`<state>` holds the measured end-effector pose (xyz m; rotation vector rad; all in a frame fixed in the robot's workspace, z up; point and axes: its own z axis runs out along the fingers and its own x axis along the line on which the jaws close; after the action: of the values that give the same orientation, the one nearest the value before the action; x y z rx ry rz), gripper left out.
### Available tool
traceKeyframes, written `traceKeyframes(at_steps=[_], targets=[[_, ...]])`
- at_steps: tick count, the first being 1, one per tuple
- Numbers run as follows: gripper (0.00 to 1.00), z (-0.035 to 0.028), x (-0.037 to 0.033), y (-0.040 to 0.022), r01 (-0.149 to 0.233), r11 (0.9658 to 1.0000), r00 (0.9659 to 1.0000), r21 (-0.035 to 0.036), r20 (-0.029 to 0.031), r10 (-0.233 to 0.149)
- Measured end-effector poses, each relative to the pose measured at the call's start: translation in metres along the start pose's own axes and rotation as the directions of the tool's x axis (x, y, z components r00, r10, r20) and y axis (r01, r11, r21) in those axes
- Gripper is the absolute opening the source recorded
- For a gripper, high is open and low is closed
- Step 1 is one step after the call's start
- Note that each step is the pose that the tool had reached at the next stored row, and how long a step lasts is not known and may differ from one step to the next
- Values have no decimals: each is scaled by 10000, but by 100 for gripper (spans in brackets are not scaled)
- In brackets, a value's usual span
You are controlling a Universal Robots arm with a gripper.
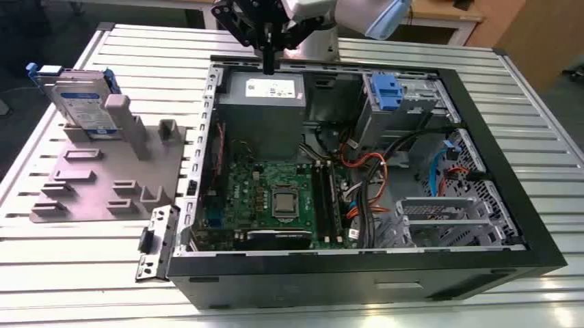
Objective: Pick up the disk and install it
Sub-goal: 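Reach for the disk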
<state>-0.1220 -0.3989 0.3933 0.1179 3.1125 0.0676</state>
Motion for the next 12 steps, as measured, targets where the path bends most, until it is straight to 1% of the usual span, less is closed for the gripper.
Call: traceKeyframes(at_steps=[1,3,12], targets=[[11,0,0,0,0,10000,10000,0,0,0],[11,0,53,-4,0,10000,10000,0,0,0],[11,0,57,-4,-1,10000,10000,0,0,1]])
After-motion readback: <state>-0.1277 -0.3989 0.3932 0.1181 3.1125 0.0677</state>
